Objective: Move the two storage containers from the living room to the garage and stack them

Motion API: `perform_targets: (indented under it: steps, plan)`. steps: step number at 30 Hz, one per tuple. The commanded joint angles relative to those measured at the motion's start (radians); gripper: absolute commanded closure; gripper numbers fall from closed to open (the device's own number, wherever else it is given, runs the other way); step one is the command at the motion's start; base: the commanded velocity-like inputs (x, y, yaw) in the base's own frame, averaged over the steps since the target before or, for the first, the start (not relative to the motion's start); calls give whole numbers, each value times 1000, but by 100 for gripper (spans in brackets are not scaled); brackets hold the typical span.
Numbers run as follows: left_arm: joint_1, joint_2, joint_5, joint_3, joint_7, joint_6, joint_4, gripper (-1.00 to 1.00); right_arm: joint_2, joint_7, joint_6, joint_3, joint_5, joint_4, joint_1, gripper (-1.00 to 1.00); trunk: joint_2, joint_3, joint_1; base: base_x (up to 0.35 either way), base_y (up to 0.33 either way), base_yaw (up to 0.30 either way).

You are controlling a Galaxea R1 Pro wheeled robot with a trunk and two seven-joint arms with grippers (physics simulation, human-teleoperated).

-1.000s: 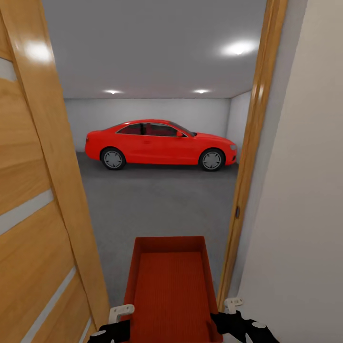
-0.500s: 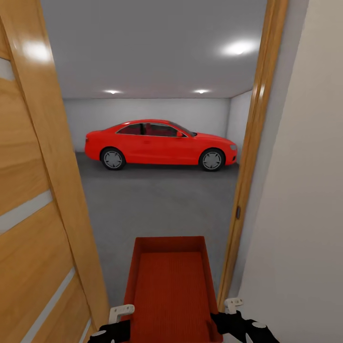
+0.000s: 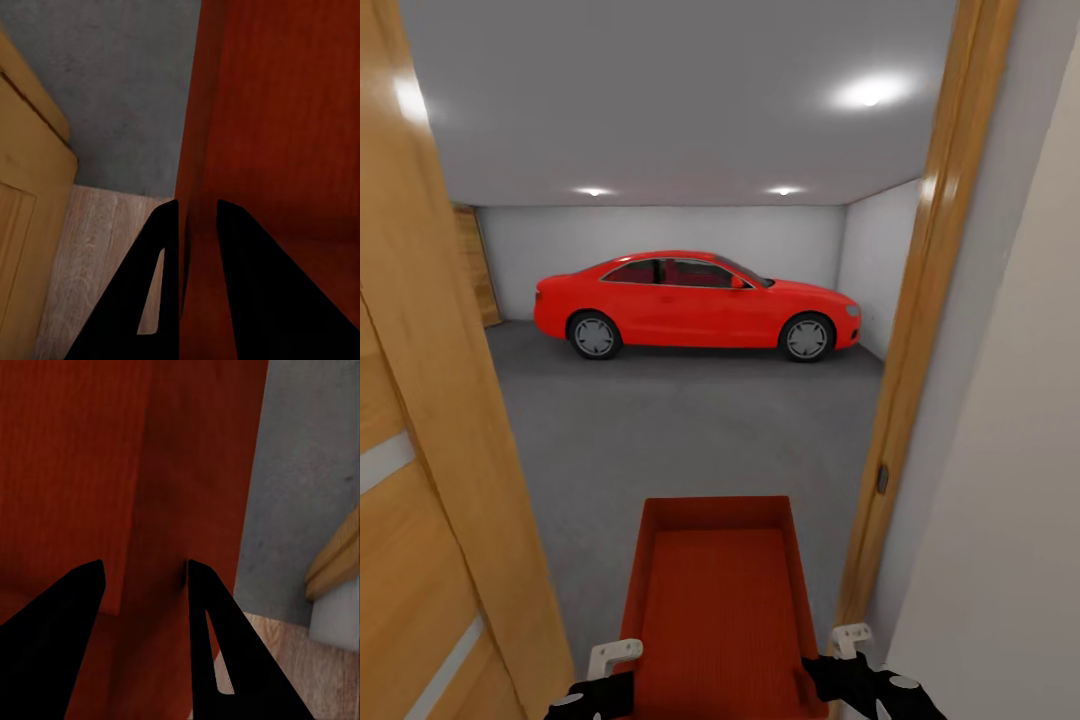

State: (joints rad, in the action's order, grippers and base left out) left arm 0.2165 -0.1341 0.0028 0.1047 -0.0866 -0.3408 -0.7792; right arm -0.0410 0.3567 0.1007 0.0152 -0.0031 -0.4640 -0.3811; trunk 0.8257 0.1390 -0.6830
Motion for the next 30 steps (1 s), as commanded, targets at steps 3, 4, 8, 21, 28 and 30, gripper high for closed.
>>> perform_targets:
  steps: [3,4,8,21,28,30]
  plan:
    - [0,-2,-27,0,-8,35,-3,100,7,30,7,-6,-15,1,-1,100,1,2,-1,176,0,0]
    - [0,-2,-27,0,-8,35,-3,100,7,30,7,-6,-15,1,-1,100,1,2,-1,71,0,0]
    - [0,-2,-27,0,-8,35,-3,100,7,34,7,-6,-15,1,-1,100,1,2,-1,15,0,0]
    - [0,-2,-27,0,-8,35,-3,100,7,36,7,-6,-15,1,-1,100,1,2,-1,115,36,0]
    - [0,-2,-27,0,-8,35,-3,100,7,37,7,-7,-16,1,-1,100,1,2,-1,3,1,0]
    - [0,-2,-27,0,-8,35,-3,100,7,37,7,-7,-17,1,-1,100,1,2,-1,0,0,0]
